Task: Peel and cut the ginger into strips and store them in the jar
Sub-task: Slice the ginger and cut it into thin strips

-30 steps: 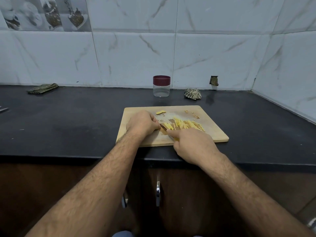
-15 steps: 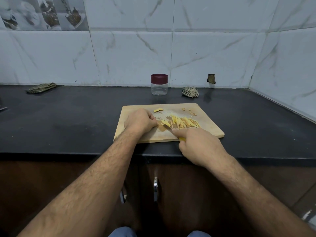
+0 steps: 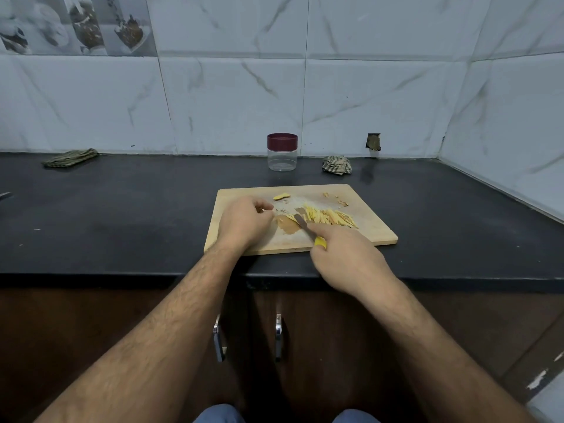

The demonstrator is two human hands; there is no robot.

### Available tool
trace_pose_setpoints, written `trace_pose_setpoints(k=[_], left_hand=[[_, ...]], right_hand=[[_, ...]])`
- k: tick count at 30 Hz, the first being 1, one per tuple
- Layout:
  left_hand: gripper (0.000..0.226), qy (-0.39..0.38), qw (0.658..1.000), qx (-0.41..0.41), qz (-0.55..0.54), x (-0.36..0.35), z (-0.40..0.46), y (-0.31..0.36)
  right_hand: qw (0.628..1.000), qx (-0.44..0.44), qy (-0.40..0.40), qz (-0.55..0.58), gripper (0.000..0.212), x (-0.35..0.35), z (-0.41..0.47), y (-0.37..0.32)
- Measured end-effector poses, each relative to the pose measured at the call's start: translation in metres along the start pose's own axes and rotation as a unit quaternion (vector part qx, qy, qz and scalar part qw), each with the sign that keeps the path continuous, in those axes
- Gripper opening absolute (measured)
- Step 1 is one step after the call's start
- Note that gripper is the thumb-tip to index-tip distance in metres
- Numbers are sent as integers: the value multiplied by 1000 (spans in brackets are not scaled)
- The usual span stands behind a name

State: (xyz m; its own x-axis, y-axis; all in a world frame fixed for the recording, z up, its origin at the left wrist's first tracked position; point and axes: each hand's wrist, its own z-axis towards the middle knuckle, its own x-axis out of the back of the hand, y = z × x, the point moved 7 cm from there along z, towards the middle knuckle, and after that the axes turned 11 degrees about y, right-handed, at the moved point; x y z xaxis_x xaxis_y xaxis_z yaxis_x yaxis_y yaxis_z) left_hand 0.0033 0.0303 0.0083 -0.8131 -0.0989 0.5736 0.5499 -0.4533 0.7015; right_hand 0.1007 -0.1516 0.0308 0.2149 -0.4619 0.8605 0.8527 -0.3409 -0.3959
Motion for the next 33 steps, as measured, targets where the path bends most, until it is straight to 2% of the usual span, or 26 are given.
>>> trace_pose_setpoints(k=[7,18,29,33], left_hand=[[21,51,997,30,-49,10,-2,-4],[17,45,998,7,-37,6,-4,-1],[17,34,999,0,-18,4,-3,-1],[15,25,1000,17,2,2,2,-3]], right_hand=[[998,40,-13,-48,53,-24,13,-28],[995,-36,-2,-98,52,-8,17,11],[997,-44,29,-62,58,-1,15,13],[997,-35,56,-38,49,2,22,8]])
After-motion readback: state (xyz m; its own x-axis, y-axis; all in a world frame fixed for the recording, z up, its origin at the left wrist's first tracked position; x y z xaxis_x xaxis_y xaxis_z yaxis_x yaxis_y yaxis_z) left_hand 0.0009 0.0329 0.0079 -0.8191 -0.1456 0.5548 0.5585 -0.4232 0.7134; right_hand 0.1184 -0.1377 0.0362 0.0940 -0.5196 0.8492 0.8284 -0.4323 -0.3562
